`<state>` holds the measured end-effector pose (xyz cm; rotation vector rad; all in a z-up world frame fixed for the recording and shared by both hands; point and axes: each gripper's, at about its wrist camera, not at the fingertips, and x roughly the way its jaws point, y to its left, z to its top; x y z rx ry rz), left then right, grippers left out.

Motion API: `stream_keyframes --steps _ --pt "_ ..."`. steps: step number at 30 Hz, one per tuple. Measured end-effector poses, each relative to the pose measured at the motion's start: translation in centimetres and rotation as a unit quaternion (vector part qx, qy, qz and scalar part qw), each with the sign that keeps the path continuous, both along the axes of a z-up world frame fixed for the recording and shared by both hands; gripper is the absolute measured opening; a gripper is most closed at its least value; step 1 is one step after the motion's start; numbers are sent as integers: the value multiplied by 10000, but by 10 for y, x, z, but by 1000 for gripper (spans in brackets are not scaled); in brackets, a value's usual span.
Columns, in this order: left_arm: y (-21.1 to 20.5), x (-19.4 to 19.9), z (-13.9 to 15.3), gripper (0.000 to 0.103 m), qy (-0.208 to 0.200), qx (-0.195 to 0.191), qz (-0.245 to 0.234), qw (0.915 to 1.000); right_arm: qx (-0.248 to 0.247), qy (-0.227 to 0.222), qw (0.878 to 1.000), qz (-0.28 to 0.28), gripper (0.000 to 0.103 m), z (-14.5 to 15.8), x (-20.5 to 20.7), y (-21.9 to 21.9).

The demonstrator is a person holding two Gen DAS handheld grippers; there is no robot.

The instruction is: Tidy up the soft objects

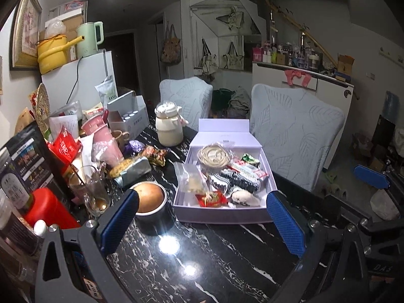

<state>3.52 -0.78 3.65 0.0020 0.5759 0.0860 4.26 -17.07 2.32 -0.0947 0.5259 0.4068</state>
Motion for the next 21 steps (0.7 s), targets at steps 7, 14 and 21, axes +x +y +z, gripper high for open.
stream_keyframes --steps 7,14,21 --pt "0 1 -14 102 173 -84 -156 9997 -47 109 9997 -206 87 -5 -1 -4" --pt "-5 -2 -14 102 164 -34 -243 9996 -41 118 9994 -313 87 -7 -5 -3" --pt "-11 -6 -11 102 145 2 -308 9994 -67 158 9989 -445 87 -10 -10 -5"
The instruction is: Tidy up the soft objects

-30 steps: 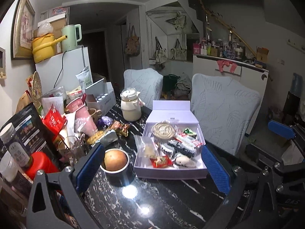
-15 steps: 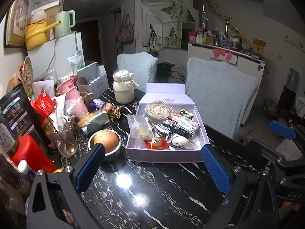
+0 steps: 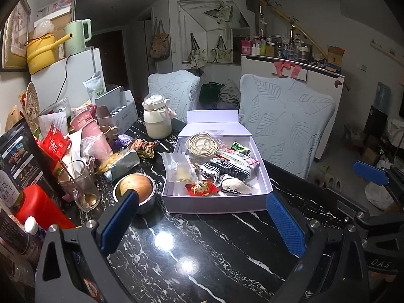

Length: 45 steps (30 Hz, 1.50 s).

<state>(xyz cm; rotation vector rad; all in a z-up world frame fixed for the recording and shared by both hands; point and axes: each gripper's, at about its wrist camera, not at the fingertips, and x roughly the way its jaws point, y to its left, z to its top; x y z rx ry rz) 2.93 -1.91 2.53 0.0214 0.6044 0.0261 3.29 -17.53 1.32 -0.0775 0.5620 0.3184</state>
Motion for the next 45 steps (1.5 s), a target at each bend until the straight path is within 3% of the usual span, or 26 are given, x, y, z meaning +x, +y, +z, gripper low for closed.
stream_keyframes --steps 45 --pt "-5 -1 -2 102 215 36 -51 9997 -36 40 9998 -209 87 2 -6 -7"
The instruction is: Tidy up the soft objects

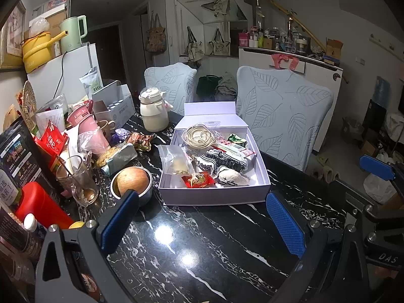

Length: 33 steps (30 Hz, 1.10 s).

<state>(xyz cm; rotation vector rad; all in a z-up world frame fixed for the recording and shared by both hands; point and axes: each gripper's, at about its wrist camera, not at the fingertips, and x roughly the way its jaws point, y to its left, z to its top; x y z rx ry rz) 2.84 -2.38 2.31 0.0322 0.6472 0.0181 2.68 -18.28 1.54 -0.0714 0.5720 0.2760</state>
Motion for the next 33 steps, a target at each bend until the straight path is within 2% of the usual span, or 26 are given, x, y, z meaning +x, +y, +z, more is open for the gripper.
stream_keyframes --steps 17,33 --pt "-4 0 -2 102 17 61 -46 10000 0 -33 9999 -102 87 0 -5 -4" --pt "-7 2 -7 102 111 118 -84 9998 20 129 9998 -163 87 -6 0 -7"
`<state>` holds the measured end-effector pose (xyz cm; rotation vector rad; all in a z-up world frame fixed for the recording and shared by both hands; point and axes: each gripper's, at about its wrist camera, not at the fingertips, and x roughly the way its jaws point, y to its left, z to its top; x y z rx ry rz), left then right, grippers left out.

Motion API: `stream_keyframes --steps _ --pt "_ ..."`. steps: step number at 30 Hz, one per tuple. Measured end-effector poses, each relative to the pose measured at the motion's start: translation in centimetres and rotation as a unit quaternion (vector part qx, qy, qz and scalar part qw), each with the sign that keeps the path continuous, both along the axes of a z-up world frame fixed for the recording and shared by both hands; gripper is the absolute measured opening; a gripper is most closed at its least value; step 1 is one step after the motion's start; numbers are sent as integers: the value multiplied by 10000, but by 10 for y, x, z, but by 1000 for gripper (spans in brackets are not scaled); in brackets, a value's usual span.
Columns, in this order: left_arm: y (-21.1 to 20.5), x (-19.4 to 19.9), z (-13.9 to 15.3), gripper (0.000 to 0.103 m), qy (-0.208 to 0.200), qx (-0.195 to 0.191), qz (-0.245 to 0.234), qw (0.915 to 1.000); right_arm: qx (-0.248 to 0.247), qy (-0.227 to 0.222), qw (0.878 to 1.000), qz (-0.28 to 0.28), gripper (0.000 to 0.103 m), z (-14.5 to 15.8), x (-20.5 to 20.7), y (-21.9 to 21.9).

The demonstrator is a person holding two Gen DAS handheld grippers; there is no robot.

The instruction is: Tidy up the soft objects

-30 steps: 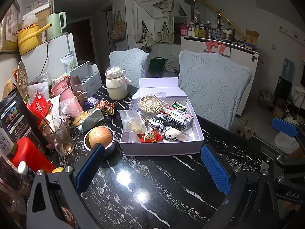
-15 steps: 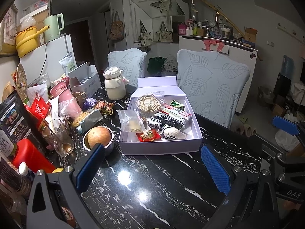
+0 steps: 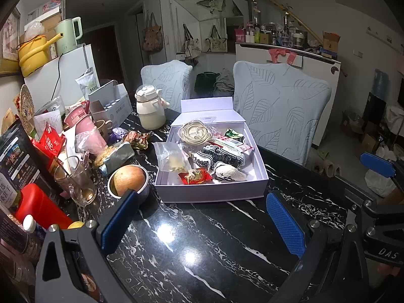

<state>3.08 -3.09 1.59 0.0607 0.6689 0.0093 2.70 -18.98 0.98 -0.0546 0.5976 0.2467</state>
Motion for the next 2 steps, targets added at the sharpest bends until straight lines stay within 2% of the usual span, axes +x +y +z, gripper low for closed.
stream_keyframes --steps 2 --pt "0 0 -1 103 10 -11 -10 10000 -2 18 10000 0 87 -1 1 1"
